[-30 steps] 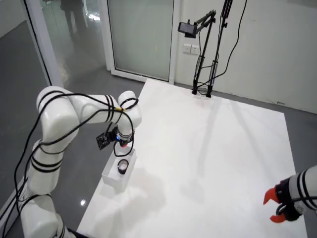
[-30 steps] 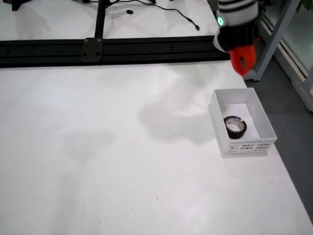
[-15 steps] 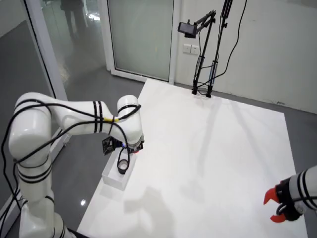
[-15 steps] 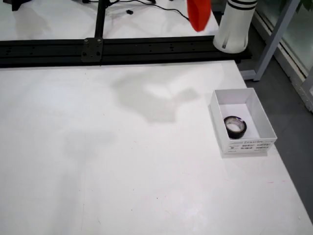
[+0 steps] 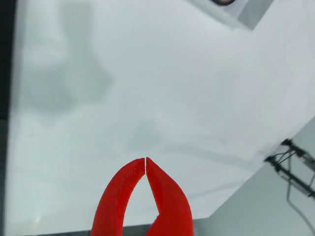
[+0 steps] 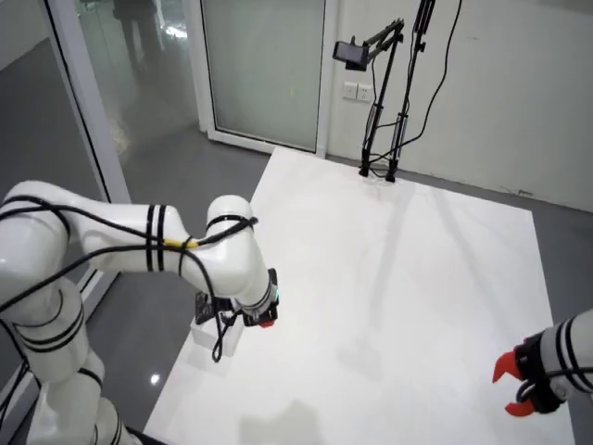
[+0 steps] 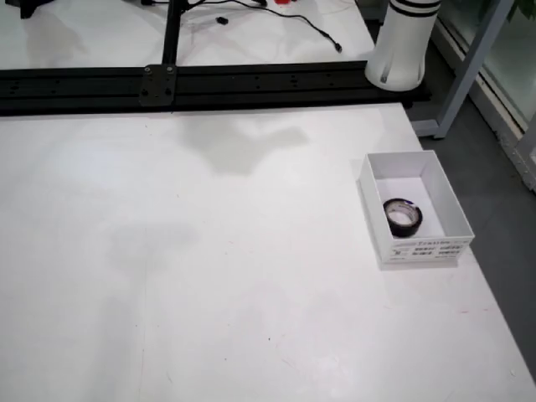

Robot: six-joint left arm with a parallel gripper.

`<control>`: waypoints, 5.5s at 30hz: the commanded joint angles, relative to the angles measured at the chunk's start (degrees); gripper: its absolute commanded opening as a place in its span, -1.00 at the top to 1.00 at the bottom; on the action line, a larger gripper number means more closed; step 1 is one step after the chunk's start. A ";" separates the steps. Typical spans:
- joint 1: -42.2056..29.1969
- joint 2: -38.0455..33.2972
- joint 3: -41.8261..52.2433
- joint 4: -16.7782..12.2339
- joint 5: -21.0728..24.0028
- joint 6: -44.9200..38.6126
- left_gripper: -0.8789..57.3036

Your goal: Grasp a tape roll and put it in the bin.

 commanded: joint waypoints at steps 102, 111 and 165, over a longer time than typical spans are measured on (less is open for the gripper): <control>3.34 -2.44 -0.08 -3.81 0.45 0.00 0.98; 1.23 -2.44 -0.08 -3.81 0.45 0.00 0.98; 0.52 -2.44 -0.08 -3.81 0.45 0.00 0.98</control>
